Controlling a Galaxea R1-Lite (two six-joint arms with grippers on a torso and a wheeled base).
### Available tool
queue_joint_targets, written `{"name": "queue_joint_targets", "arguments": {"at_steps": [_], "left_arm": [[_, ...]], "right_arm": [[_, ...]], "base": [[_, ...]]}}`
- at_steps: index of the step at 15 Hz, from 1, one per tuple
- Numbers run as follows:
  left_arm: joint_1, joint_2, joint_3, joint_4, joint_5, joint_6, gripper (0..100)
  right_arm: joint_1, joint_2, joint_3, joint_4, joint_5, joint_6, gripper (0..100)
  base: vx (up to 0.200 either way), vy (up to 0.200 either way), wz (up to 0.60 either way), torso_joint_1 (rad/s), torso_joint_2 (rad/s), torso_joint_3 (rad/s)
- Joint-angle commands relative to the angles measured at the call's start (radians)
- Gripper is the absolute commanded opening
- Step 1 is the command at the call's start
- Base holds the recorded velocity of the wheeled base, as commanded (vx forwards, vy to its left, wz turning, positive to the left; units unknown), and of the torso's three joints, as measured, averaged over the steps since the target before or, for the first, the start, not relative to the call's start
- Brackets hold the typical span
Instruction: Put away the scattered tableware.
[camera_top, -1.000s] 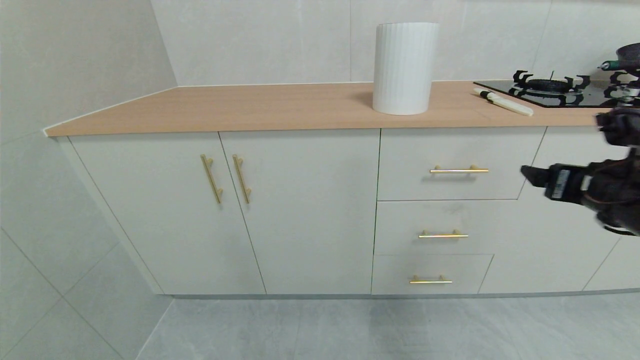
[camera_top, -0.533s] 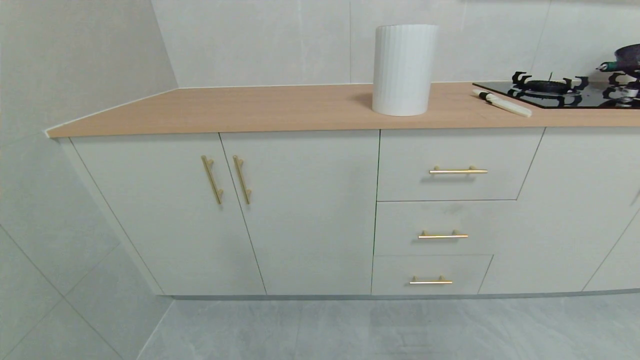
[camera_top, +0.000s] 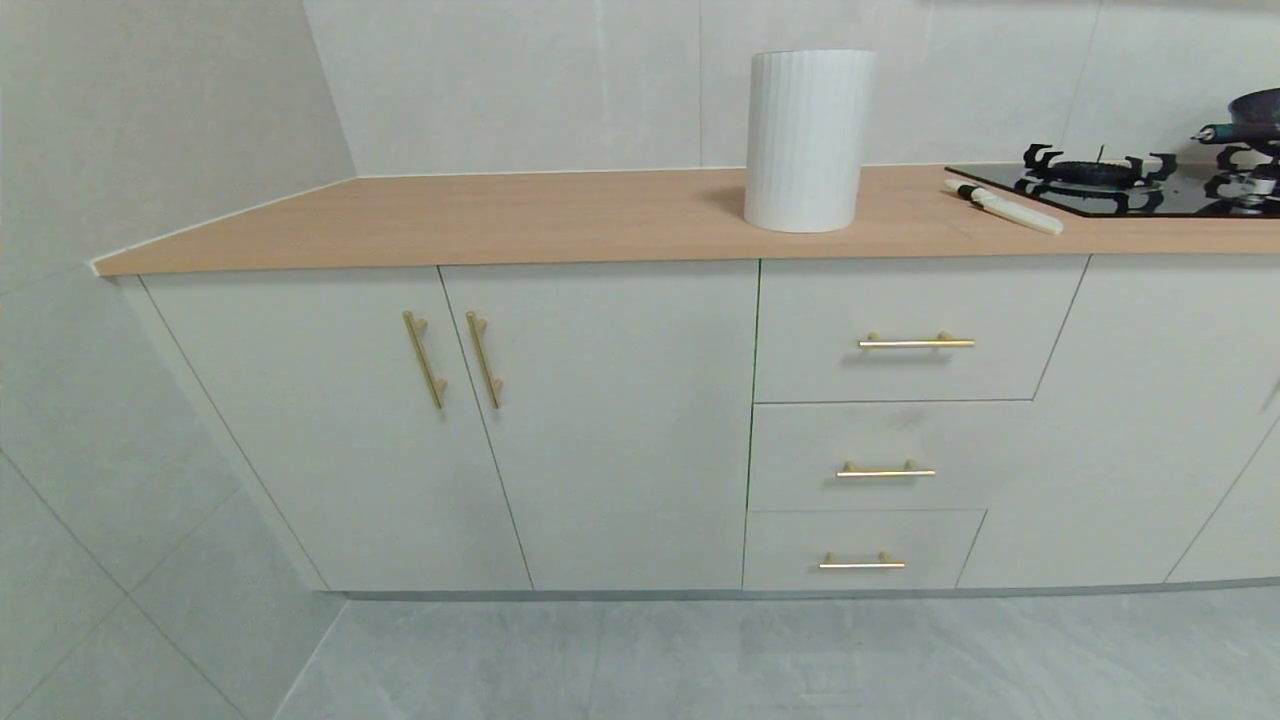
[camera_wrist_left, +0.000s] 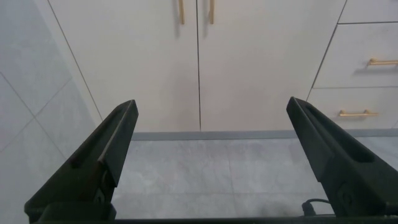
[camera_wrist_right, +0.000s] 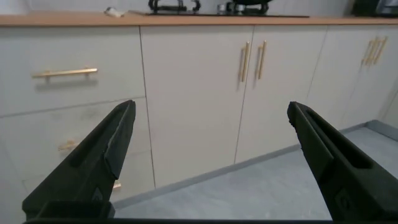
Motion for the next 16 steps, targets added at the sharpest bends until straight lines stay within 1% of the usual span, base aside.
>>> {"name": "queue_joint_targets", "arguments": {"at_steps": [1,2,3,4,6,10,11,16], "left_arm": [[-0.002,0.0,0.0,0.0,0.0,0.0,100],[-0.002,0.0,0.0,0.0,0.0,0.0,100],[0.0,0.0,0.0,0.0,0.0,0.0,100],[0.0,0.0,0.0,0.0,0.0,0.0,100],[0.0,0.0,0.0,0.0,0.0,0.0,100],[0.0,0.0,0.0,0.0,0.0,0.0,100],[0.0,0.0,0.0,0.0,0.0,0.0,100],[0.0,0.0,0.0,0.0,-0.001,0.011,100]], "right_arm": [[-0.004,-0.029,0.194,-0.128,0.107,0.009,100],[-0.004,-0.029,0.229,-0.129,0.218,0.032,100],[-0.004,-0.029,0.226,-0.062,0.293,0.1,100],[-0.002,-0.028,0.229,-0.048,0.327,0.129,100],[-0.002,-0.028,0.227,0.072,0.405,0.132,100],[-0.002,-0.028,0.229,0.061,0.419,0.13,100],[-0.002,-0.028,0.229,0.058,0.419,0.149,100],[-0.002,-0.028,0.229,0.058,0.419,0.153,100]], "base": [[0.0,0.0,0.0,0.0,0.0,0.0],[0.0,0.0,0.0,0.0,0.0,0.0],[0.0,0.0,0.0,0.0,0.0,0.0],[0.0,0.0,0.0,0.0,0.0,0.0],[0.0,0.0,0.0,0.0,0.0,0.0],[0.0,0.0,0.0,0.0,0.0,0.0],[0.0,0.0,0.0,0.0,0.0,0.0],[0.0,0.0,0.0,0.0,0.0,0.0]]}}
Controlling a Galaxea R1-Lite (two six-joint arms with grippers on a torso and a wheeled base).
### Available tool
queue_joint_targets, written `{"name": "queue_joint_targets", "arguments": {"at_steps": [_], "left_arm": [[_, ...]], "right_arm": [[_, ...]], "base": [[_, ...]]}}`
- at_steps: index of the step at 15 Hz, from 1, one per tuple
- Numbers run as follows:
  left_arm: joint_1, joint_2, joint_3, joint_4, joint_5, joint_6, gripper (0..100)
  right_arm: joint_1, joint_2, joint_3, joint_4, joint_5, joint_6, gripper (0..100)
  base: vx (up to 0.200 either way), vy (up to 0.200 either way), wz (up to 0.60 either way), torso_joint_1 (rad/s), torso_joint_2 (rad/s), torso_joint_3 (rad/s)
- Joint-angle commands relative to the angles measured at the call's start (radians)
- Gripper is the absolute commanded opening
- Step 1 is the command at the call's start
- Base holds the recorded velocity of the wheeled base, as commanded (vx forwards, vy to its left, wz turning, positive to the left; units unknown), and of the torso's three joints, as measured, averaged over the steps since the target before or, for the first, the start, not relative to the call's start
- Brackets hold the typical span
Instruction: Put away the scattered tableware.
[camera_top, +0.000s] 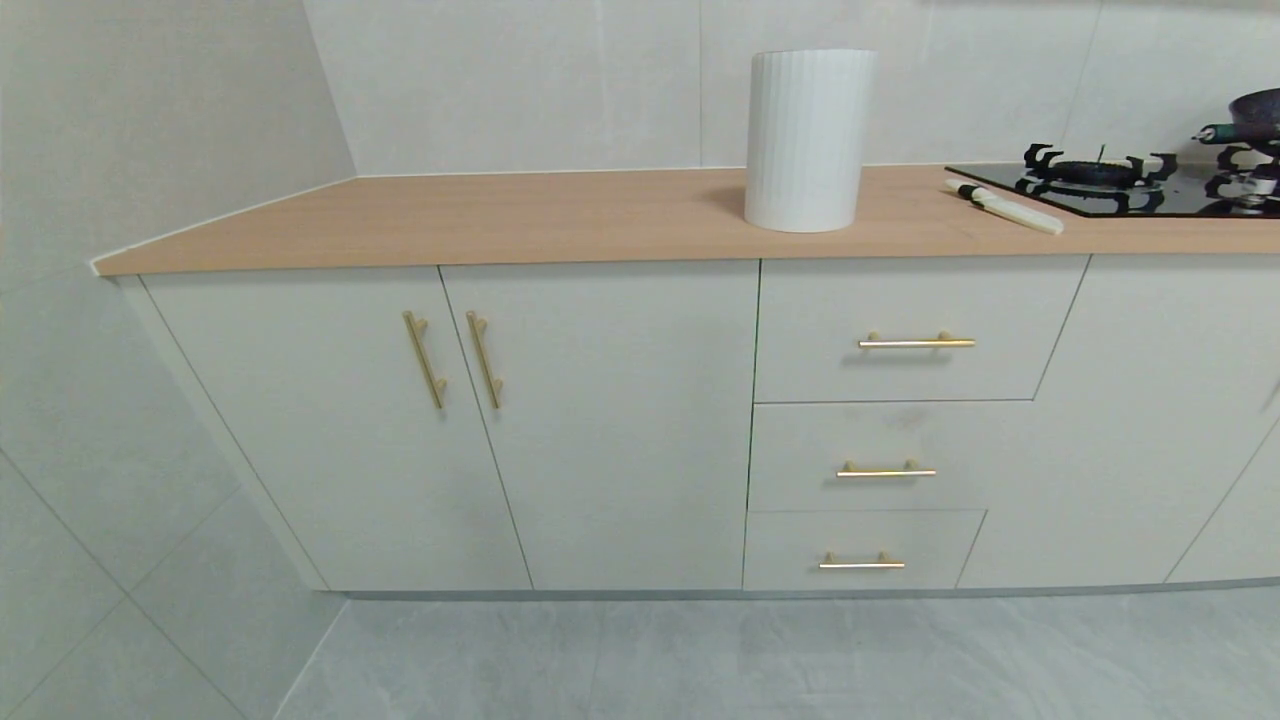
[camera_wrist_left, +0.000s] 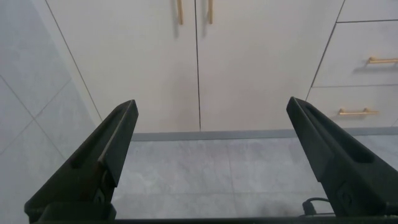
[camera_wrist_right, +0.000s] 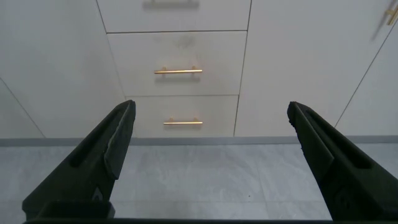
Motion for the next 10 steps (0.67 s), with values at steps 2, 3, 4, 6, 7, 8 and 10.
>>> {"name": "queue_joint_targets", "arguments": {"at_steps": [2,3,4,6,7,8,10], "left_arm": [[0.001,0.0,0.0,0.0,0.0,-0.001,100],[0.001,0.0,0.0,0.0,-0.001,-0.001,100],[0.001,0.0,0.0,0.0,-0.001,-0.001,100],[0.001,0.0,0.0,0.0,-0.001,-0.001,100],[0.001,0.0,0.0,0.0,-0.001,-0.001,100],[0.001,0.0,0.0,0.0,0.0,-0.002,100],[0.001,0.0,0.0,0.0,-0.001,-0.001,100]], "right_arm": [[0.0,0.003,0.0,0.002,0.002,-0.004,100],[0.0,0.003,0.0,0.002,0.002,-0.004,100],[0.0,0.003,0.0,0.002,0.002,-0.003,100],[0.0,0.003,0.0,0.002,0.002,-0.003,100],[0.0,0.003,0.0,0.002,0.002,-0.003,100],[0.0,0.003,0.0,0.002,0.003,-0.003,100],[0.0,0.003,0.0,0.002,0.003,-0.003,100]], "base": [[0.0,0.0,0.0,0.0,0.0,0.0],[0.0,0.0,0.0,0.0,0.0,0.0],[0.2,0.0,0.0,0.002,0.0,-0.002],[0.2,0.0,0.0,0.002,0.0,0.002],[0.2,0.0,0.0,-0.007,0.0,0.002],[0.2,0.0,0.0,-0.002,0.0,0.002],[0.2,0.0,0.0,0.007,0.0,0.005]]}}
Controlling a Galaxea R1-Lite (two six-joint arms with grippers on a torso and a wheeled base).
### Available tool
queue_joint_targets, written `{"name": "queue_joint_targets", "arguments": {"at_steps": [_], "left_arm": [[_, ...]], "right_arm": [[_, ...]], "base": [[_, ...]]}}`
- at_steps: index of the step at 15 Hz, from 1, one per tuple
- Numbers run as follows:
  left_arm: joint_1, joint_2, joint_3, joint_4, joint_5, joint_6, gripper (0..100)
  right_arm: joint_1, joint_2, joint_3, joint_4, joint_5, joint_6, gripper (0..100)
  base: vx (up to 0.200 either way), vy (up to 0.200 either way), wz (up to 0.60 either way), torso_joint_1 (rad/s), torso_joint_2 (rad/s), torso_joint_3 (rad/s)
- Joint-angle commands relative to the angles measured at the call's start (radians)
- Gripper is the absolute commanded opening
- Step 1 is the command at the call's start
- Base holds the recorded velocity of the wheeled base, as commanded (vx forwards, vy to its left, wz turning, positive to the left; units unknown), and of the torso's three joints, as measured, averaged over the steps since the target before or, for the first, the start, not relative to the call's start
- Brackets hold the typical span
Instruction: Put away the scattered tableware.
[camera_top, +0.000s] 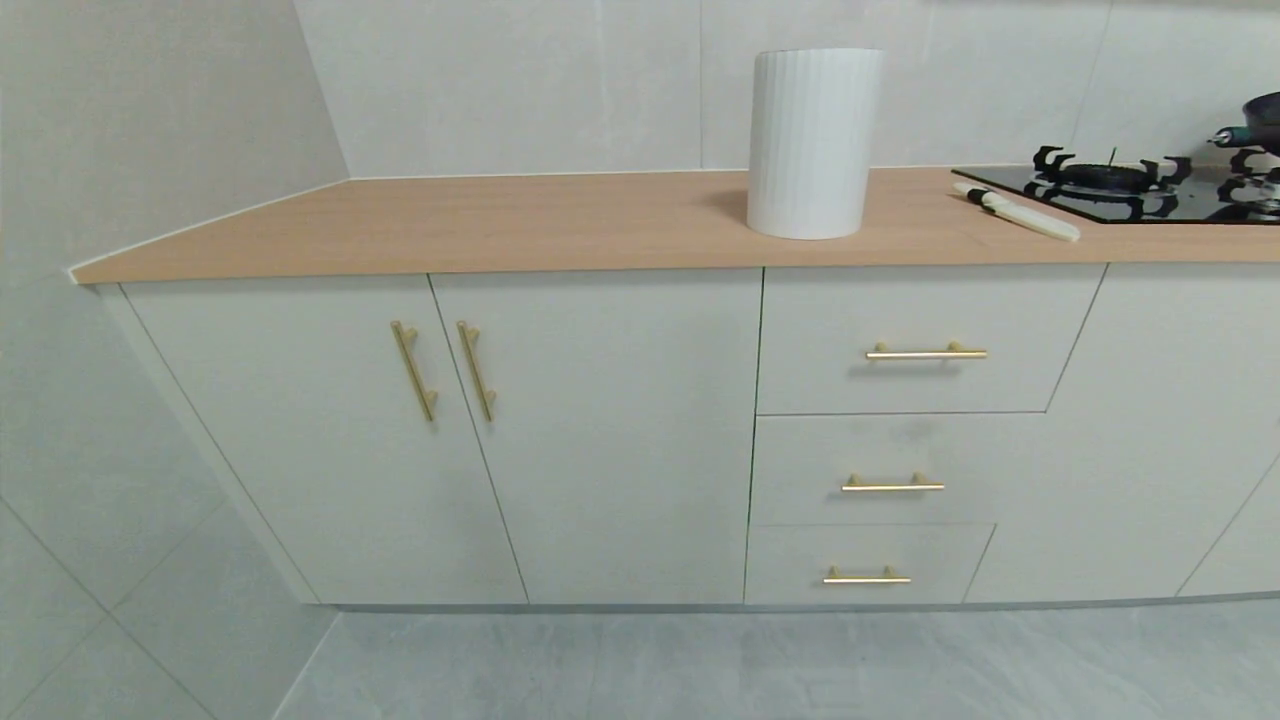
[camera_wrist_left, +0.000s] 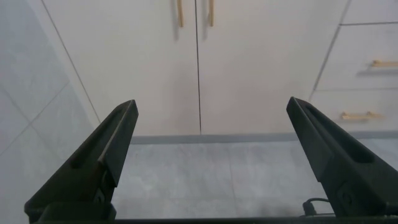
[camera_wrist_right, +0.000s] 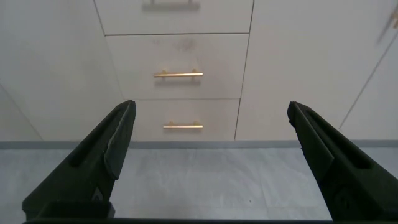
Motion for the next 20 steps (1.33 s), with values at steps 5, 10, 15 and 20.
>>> {"name": "queue_joint_targets", "arguments": {"at_steps": [5,10,15,20], "left_arm": [[0.0,0.0,0.0,0.0,0.001,-0.001,100],[0.0,0.0,0.0,0.0,0.001,0.001,100],[0.0,0.0,0.0,0.0,0.001,-0.001,100],[0.0,0.0,0.0,0.0,0.001,-0.002,100]], "right_arm": [[0.0,0.003,0.0,0.0,0.0,0.001,100],[0.0,0.003,0.0,0.0,0.0,0.0,100],[0.0,0.003,0.0,0.0,0.002,0.0,100],[0.0,0.003,0.0,0.0,0.002,0.0,100]], "base": [[0.2,0.0,0.0,0.002,0.0,0.003],[0.2,0.0,0.0,0.002,0.0,0.003],[0.04,0.0,-0.12,0.001,0.0,0.001],[0.0,0.0,-0.24,0.006,0.0,0.002]]}}
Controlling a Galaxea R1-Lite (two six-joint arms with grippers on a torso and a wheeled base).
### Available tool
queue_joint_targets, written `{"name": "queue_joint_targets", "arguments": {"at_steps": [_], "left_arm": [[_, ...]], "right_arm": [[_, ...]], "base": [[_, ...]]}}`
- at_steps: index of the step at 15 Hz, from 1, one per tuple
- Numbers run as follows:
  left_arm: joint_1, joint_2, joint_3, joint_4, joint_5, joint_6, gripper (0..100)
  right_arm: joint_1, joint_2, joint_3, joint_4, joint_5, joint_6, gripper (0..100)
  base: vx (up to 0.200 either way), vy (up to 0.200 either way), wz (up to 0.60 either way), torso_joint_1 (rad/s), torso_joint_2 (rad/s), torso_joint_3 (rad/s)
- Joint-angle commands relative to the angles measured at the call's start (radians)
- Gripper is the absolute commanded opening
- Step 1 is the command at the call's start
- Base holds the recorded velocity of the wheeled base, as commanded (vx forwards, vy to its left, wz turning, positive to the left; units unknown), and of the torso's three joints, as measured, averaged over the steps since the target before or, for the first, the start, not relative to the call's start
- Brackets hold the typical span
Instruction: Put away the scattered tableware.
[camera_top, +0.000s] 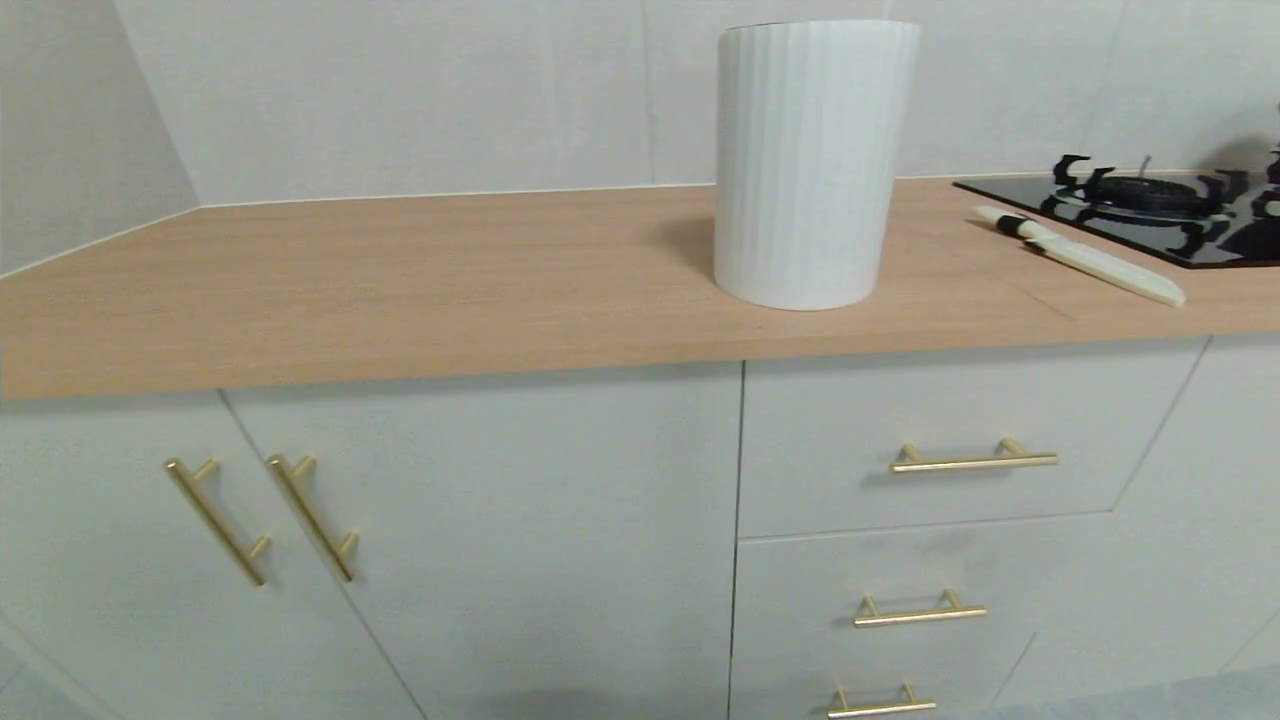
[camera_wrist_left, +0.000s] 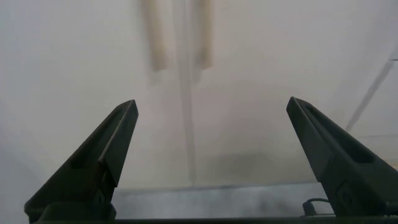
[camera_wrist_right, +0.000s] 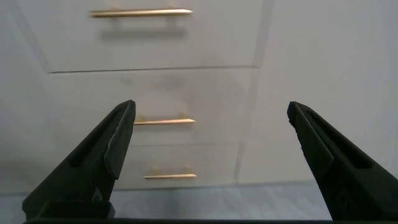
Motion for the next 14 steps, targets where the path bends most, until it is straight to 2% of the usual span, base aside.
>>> {"name": "queue_joint_targets", "arguments": {"at_steps": [1,8,14], "left_arm": [[0.001,0.0,0.0,0.0,0.0,0.0,100],[0.001,0.0,0.0,0.0,0.0,0.0,100],[0.001,0.0,0.0,0.0,0.0,0.0,100]], "right_arm": [[0.001,0.002,0.0,0.0,0.0,0.001,100],[0.001,0.002,0.0,0.0,0.0,0.001,100],[0.001,0.002,0.0,0.0,0.0,0.001,100]], "base": [[0.0,0.0,0.0,0.0,0.0,0.0],[0.0,0.0,0.0,0.0,0.0,0.0],[0.0,-0.2,0.0,0.007,0.0,0.002]]}}
